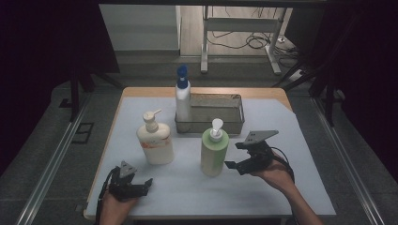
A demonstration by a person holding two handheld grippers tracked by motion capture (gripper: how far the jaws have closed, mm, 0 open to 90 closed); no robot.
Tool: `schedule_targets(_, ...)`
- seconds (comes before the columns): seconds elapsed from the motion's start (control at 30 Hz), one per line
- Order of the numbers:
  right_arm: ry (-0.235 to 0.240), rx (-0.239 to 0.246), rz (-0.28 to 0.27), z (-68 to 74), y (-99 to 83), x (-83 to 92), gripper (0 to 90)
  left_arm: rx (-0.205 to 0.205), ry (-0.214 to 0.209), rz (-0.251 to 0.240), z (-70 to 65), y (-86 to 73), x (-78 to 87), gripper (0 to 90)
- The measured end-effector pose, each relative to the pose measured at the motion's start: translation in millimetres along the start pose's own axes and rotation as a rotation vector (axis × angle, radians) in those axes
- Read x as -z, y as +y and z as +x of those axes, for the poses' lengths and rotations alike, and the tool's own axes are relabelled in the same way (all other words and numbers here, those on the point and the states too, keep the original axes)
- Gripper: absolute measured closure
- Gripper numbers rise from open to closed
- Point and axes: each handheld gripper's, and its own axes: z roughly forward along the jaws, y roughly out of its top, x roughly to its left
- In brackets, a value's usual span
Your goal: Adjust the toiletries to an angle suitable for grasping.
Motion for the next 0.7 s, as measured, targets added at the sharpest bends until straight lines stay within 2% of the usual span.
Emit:
schedule_targets(0.2,0.009,0.012,0.010,7.1,5.9,-9.9,16.0,0.000,0.000,0.000,0.0,0.0,0.0,12.3)
schedule_targets(0.43,0.037,0.027,-0.009,14.8,15.5,-23.7,13.6,0.003,0.000,-0.002,-0.1,0.0,-0.2,12.3)
schedule_targets(0.53,0.017,0.031,-0.011,15.7,18.6,-27.9,13.7,0.003,0.000,-0.002,-0.1,0.0,-0.2,12.3)
schedule_targets(0.7,0.013,0.023,-0.018,14.7,21.7,-35.5,12.6,0.006,0.000,-0.002,-0.3,-0.1,-0.2,12.3)
